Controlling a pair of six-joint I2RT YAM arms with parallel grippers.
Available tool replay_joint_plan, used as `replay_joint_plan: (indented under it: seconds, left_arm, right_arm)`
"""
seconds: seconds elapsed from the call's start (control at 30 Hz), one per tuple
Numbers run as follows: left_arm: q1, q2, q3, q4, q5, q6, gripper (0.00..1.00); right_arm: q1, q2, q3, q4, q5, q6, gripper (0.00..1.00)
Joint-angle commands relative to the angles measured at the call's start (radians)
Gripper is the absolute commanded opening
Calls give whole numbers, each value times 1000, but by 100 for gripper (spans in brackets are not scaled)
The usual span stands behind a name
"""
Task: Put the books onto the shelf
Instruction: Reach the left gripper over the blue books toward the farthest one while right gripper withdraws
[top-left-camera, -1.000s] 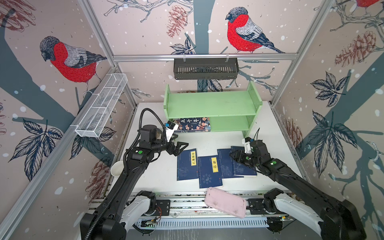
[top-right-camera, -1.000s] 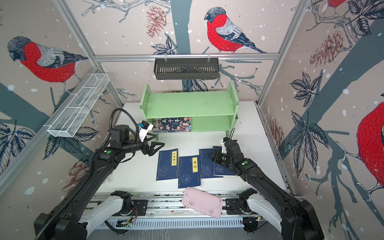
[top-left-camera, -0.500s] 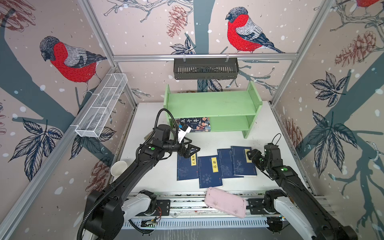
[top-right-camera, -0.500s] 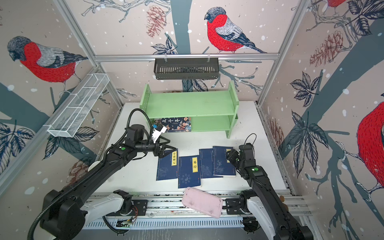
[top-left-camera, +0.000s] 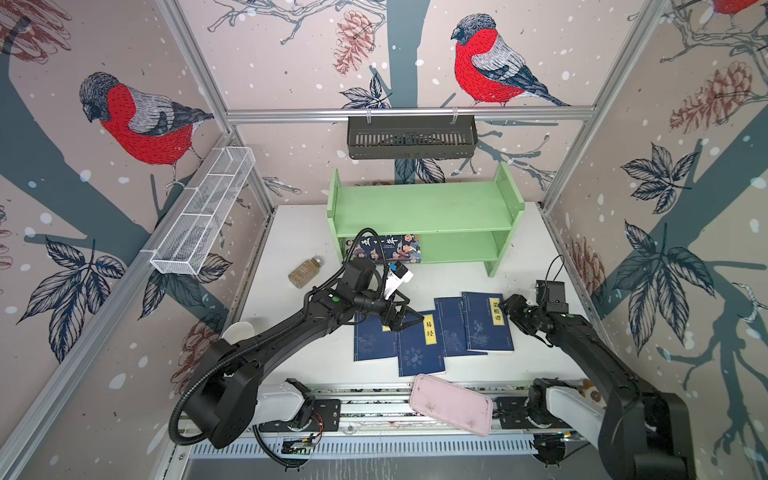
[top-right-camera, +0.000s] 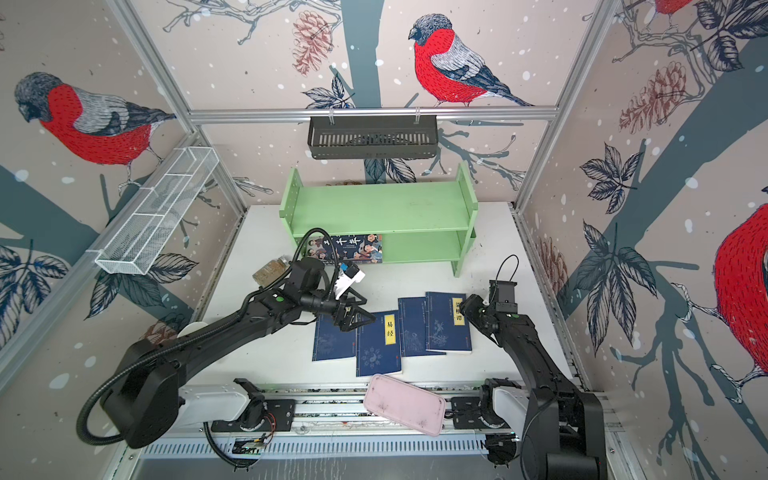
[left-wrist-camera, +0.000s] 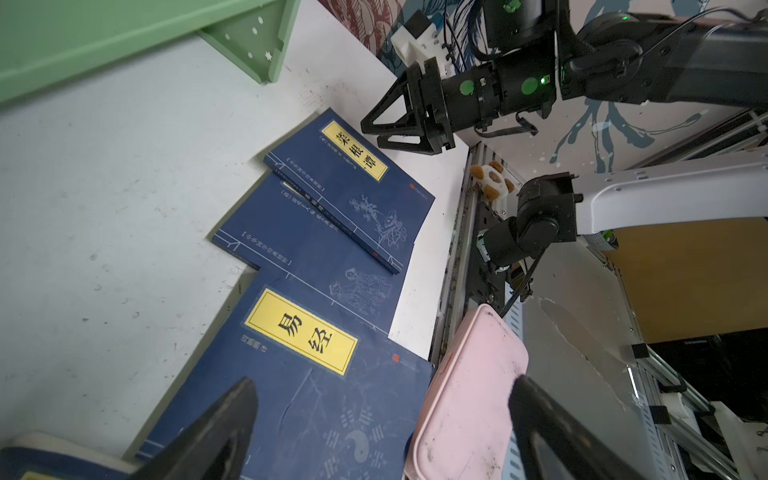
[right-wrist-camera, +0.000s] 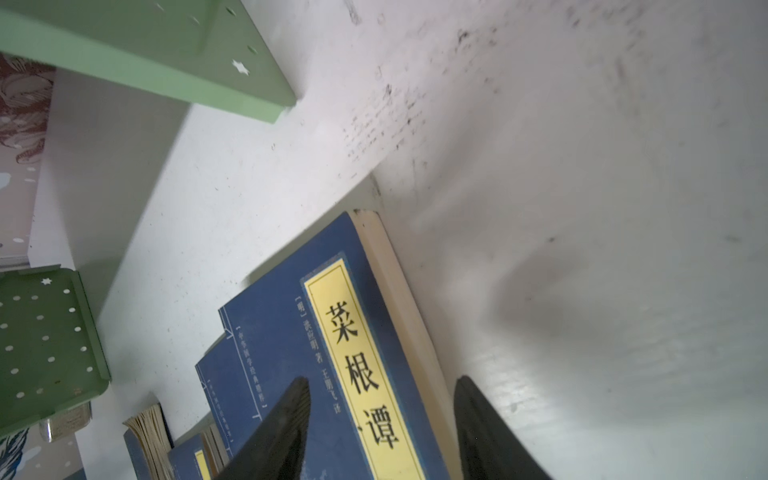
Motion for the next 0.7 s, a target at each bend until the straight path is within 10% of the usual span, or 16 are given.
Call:
replay_joint_plan:
  seconds: [0.0,0.67]
  left_arm:
    - [-28,51,40,78,-6,-18,94]
    - [-171,358,103,390,-130,-258,89]
  right_arm:
    - [-2,-1,-21,28,-61,-50,57]
    - [-1,22,-51,40,-89,-111,43]
